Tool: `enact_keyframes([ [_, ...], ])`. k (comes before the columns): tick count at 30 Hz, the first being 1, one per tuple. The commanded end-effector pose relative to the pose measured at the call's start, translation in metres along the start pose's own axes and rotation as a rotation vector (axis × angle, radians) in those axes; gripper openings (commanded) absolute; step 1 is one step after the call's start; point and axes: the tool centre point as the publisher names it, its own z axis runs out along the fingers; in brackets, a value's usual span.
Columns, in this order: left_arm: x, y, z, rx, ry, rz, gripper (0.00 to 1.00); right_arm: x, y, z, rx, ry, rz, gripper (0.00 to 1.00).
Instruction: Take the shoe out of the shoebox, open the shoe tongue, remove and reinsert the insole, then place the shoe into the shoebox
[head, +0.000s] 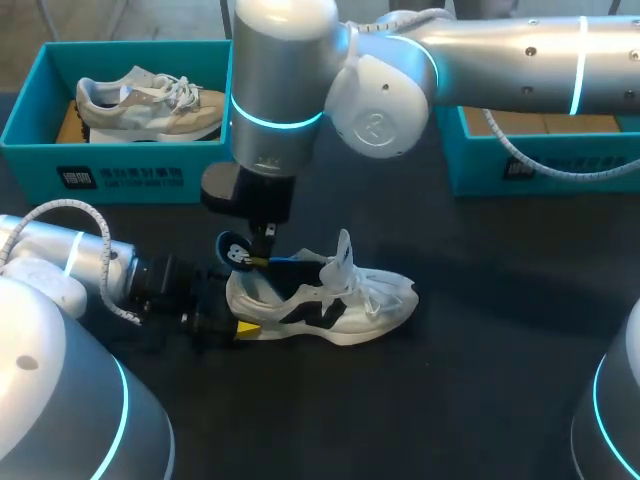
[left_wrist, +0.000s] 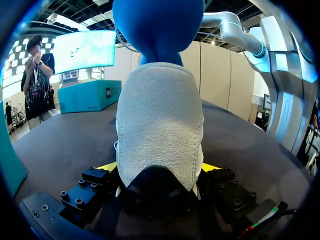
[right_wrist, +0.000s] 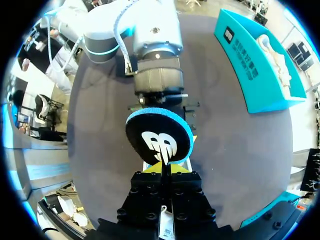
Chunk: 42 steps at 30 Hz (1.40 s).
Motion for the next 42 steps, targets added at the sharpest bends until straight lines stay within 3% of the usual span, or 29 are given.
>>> enact_keyframes([
  [1,0.0,0.002,0.001,0.0,-0.002,0.0,0.0,-0.002,0.011,0.008,0.004,0.021,-0.004,0.0],
  [3,0.0,0.002,0.001,0.0,-0.002,0.0,0.0,-0.002,0.013,0.009,0.007,0.029,-0.005,0.0],
  [5,0.0,0.002,0.001,0.0,-0.002,0.0,0.0,-0.001,0.013,0.009,-0.001,0.039,-0.008,0.27],
  [7,0.0,0.002,0.001,0.0,-0.002,0.0,0.0,0.0,0.012,0.01,-0.015,0.052,-0.01,0.37],
  [10,0.0,0.002,0.001,0.0,-0.002,0.0,0.0,0.001,0.01,0.008,-0.006,0.059,-0.011,0.42],
  [30,0.0,0.002,0.001,0.0,-0.002,0.0,0.0,-0.022,-0.009,-0.005,-0.041,0.264,-0.106,0.47],
  [42,0.0,0.002,0.001,0.0,-0.002,0.0,0.0,-0.027,-0.02,0.014,-0.069,0.425,-0.141,0.47],
])
